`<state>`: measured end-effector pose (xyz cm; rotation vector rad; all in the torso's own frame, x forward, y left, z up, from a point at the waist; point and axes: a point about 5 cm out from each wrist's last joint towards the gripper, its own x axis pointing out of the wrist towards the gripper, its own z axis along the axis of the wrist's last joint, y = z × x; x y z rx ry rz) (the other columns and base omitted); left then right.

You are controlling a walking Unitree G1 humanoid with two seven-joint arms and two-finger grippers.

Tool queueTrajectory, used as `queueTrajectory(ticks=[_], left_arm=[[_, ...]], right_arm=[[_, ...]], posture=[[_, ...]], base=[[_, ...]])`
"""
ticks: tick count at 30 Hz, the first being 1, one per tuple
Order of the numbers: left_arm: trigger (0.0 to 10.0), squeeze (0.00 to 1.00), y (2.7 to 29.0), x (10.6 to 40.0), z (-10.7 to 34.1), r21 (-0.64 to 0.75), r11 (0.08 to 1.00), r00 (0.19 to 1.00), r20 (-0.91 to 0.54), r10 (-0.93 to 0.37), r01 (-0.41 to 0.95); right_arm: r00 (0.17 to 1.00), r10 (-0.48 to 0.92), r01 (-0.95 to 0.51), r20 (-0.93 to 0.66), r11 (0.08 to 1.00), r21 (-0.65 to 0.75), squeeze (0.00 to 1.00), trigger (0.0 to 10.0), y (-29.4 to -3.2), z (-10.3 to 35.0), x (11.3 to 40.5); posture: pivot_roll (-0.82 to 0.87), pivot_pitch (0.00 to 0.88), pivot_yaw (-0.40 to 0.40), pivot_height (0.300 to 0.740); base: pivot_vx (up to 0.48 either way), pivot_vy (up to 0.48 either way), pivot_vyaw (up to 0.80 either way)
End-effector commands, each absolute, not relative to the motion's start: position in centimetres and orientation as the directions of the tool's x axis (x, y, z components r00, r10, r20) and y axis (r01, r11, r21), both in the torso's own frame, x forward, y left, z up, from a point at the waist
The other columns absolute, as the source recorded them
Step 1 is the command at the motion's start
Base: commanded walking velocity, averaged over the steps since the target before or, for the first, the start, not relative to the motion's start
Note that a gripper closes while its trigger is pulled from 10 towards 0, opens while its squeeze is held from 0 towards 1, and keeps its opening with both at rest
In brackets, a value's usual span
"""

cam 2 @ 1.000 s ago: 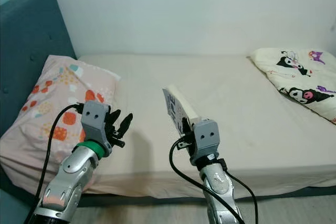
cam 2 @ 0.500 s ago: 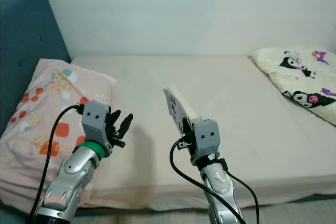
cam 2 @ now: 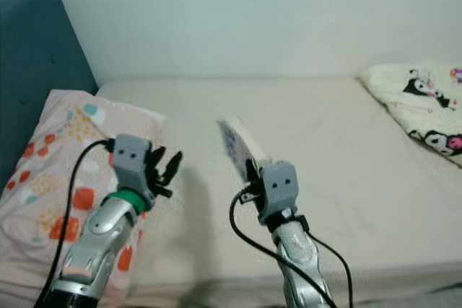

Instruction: Clean up the room

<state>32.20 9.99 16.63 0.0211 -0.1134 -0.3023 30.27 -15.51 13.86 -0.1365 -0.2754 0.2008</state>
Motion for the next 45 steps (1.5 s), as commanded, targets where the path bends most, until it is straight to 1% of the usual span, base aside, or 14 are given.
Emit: queueTrajectory(ticks=[1,17,20,29,45], left_arm=[[10.0,0.0,10.39,32.02,15.92,0.035,0.957,0.954,0.082,-0.289,0.287],[10.0,0.0,10.39,32.03,15.82,0.051,0.954,0.951,0.079,-0.298,0.295],[10.0,0.0,10.46,32.06,15.9,0.084,0.953,0.95,0.094,-0.297,0.29],[10.0,0.0,10.47,32.06,15.98,0.073,0.954,0.95,0.097,-0.297,0.291],[10.0,0.0,10.17,31.82,15.73,0.064,0.947,0.943,0.088,-0.32,0.315]], right_arm=[[0.934,0.222,-0.181,0.281,0.97,-0.163,0.0,10.0,-15.25,14.33,30.26],[0.934,0.222,-0.184,0.281,0.97,-0.157,0.0,10.0,-14.97,14.29,30.3],[0.934,0.22,-0.181,0.281,0.971,-0.157,0.0,10.0,-15.02,14.29,30.3],[0.935,0.217,-0.179,0.281,0.972,-0.156,0.0,10.0,-15.08,14.27,30.32],[0.935,0.217,-0.179,0.281,0.972,-0.153,0.0,10.0,-15.06,14.24,30.28]], posture=[[-0.14,0.055,0.053,0.74],[-0.14,0.057,0.061,0.74],[-0.14,0.057,0.061,0.74],[-0.14,0.057,0.063,0.74],[-0.14,0.061,0.063,0.74]], base=[[0.0,0.0,0.0],[0.0,0.0,0.0],[0.364,0.0,0.0],[0.469,0.0,0.0],[0.0,0.0,0.0]])
